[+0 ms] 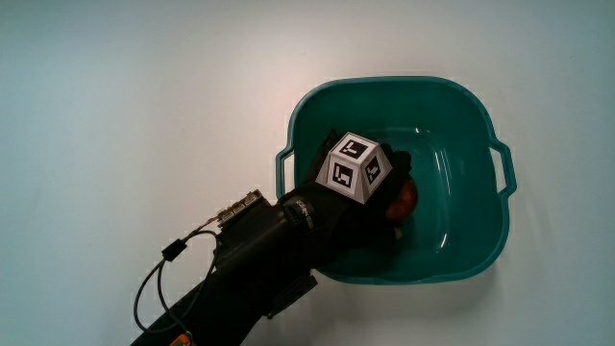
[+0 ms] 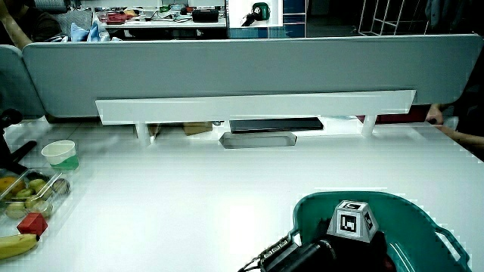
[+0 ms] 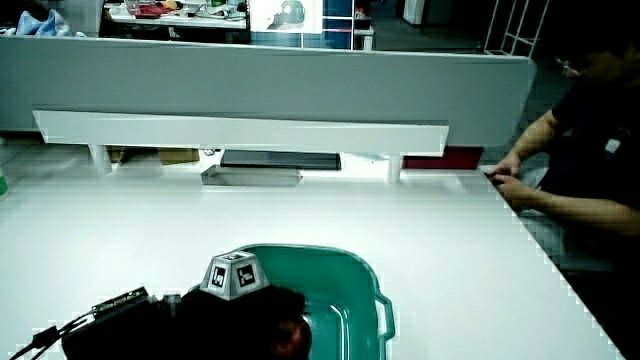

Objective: Pick apple from plate

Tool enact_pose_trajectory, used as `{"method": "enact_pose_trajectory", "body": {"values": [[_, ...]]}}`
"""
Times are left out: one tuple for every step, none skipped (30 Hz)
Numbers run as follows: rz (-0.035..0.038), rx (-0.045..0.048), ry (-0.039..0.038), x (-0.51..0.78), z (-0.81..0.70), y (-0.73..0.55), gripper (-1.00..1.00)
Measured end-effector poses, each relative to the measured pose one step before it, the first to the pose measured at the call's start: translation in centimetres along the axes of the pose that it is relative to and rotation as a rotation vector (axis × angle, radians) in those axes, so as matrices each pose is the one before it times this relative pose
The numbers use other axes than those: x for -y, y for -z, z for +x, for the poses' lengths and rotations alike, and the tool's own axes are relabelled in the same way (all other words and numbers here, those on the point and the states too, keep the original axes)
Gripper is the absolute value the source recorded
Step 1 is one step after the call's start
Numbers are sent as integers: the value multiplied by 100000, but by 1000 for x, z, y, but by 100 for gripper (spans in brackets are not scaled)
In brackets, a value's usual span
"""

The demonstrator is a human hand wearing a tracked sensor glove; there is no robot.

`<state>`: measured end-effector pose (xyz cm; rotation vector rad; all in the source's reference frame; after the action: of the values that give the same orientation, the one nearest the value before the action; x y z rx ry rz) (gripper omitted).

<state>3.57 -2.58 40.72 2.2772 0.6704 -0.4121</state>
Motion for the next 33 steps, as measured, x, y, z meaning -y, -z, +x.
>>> {"method": "enact_pose_trajectory", "body": {"values": [[1710,-866,354,14,65,28,63],[84,-759,681,-11,83,-5,67],[1245,-361,522,17,47,2,71],[559,-720,257,119,90,-102,75],[871,55,557,10,-5,61,79],[-34,-343,-214,162,90,-94,83],[617,-88,656,106,56,21,88],[2581,-232,1489,89,40,94,92],[916,127,464,82,57,2,96],[174,8,906,-107,-9,174,100],[350,-27,111,27,72,-3,100],[26,-45,315,8,62,-15,100],[812,-1106,722,82,96,-100,100],[-311,928,208,50,29,-14,100],[-324,450,-68,-81,-39,123,100],[423,-194,120,-64,-44,87,100],[170,-582,516,110,69,-207,100],[611,162,713,66,-13,-98,100],[84,246,-142,108,24,-156,100],[863,-140,407,202,121,-297,100],[1507,-299,1141,90,25,-144,100],[304,840,101,146,32,-237,100],[805,269,535,111,23,-204,100],[664,-936,811,225,138,-418,100],[1595,-233,312,162,26,-285,100],[-328,340,404,105,-7,-308,100],[545,234,1064,82,-50,-194,100],[1686,-1453,-545,349,97,-524,100],[-592,296,-521,209,29,-435,100],[-466,181,1123,114,-38,-231,100],[3014,-1570,1007,166,-66,-205,100],[-795,575,-913,242,-2,-442,100],[-2588,396,-728,192,-28,-227,100]]}}
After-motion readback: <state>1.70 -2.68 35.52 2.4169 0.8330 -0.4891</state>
